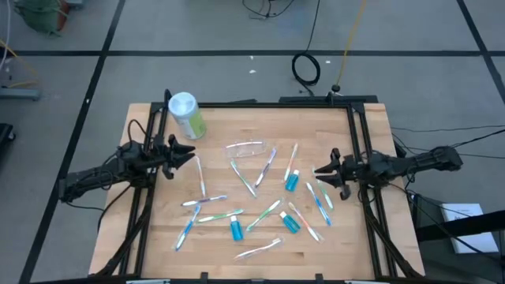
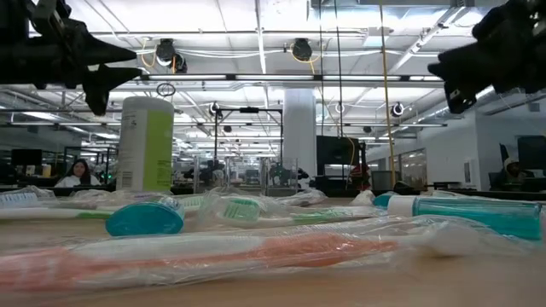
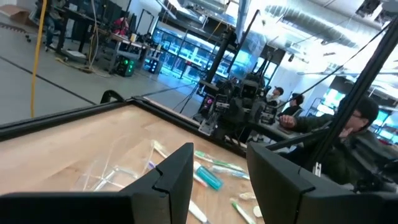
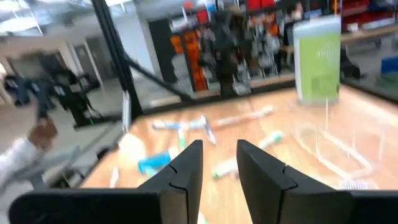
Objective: Pick & Place toothbrushing station
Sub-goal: Put the purple toothbrush into the transparent organizer
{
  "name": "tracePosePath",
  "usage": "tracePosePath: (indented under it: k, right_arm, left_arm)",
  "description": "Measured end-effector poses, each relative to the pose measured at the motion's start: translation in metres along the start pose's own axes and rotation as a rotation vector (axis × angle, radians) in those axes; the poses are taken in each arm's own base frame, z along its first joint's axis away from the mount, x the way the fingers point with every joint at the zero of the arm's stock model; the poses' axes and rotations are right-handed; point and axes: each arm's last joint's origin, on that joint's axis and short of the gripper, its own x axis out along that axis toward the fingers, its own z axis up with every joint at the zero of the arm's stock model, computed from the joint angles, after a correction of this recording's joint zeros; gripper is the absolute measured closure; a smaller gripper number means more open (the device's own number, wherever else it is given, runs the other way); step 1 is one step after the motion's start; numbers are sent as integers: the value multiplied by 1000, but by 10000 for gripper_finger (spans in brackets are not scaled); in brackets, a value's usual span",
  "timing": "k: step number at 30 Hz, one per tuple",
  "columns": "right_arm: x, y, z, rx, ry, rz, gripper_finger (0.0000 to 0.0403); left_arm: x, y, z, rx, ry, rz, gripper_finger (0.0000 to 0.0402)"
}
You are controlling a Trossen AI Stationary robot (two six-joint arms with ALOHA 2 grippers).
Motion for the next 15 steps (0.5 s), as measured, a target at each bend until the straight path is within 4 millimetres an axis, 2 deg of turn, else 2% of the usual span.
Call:
tracePosePath:
  k: [2, 8, 12, 15]
  right_arm:
    - [4, 0, -2, -11, 59, -13, 314]
    - [24, 5, 13, -60, 102, -21, 314]
    - [39, 8, 19, -114, 87, -15, 314]
    - [48, 9, 17, -127, 143, -24, 314]
  left_arm:
    - [-1, -2, 4, 18, 11, 4, 249]
    - [-2, -7, 17, 60, 51, 32, 249]
    - [5, -9, 25, 92, 83, 73, 249]
    - [13, -9, 30, 99, 126, 129, 249]
